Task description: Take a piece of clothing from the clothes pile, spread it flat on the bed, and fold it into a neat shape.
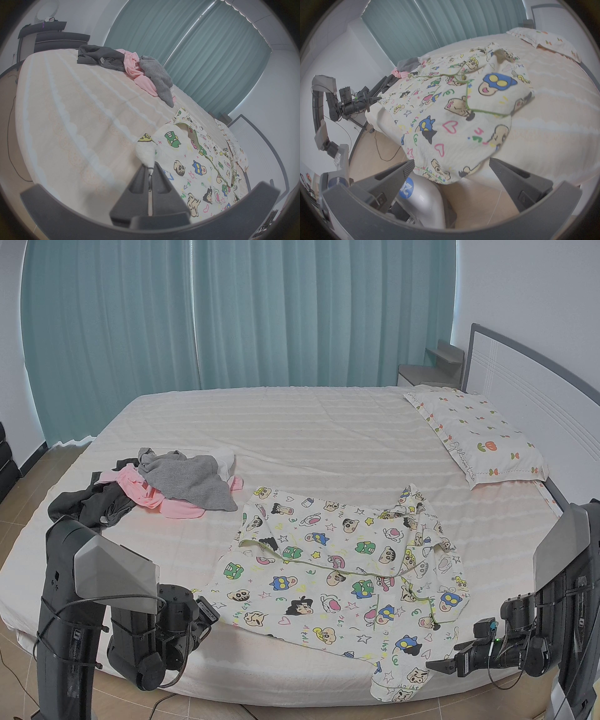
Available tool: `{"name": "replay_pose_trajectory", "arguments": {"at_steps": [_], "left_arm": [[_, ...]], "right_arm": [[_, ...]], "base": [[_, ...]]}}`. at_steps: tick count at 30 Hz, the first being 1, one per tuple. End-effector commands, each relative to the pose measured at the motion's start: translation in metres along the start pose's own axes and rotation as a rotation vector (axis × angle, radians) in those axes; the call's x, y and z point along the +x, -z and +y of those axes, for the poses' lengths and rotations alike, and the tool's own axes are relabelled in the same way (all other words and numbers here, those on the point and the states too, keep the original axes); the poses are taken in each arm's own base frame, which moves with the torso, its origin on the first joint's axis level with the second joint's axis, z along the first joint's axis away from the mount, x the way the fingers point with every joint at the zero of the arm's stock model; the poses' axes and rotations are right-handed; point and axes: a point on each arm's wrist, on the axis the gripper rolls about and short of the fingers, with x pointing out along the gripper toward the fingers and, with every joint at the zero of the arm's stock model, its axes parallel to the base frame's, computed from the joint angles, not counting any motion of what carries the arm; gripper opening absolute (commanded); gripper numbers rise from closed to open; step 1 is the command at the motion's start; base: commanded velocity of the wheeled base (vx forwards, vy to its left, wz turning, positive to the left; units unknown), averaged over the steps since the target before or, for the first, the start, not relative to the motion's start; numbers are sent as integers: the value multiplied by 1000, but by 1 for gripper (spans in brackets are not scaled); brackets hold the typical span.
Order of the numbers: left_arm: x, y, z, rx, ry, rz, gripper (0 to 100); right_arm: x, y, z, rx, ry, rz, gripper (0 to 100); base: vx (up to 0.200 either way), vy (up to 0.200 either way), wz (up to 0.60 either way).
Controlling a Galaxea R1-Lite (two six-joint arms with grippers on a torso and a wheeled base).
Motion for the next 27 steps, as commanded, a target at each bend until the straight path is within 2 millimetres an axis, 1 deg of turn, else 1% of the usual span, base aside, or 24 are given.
{"name": "replay_pose_trajectory", "arguments": {"at_steps": [1,12,16,22,27], "left_arm": [[-1,-3,-3,-8,16,-12,0],[-2,-1,-3,-3,16,-5,0],[-3,0,-3,-1,13,-1,0],[-2,1,-3,-1,16,-1,0],[-3,0,-3,-1,13,-1,0]], "right_arm": [[7,12,7,-8,-9,69,100],[12,17,11,-21,-22,95,100],[18,13,9,-27,-23,75,100],[16,12,10,-27,-40,71,100],[11,8,13,-33,-95,48,100]], "base": [[0,0,0],[0,0,0],[0,0,0],[0,0,0],[0,0,0]]}}
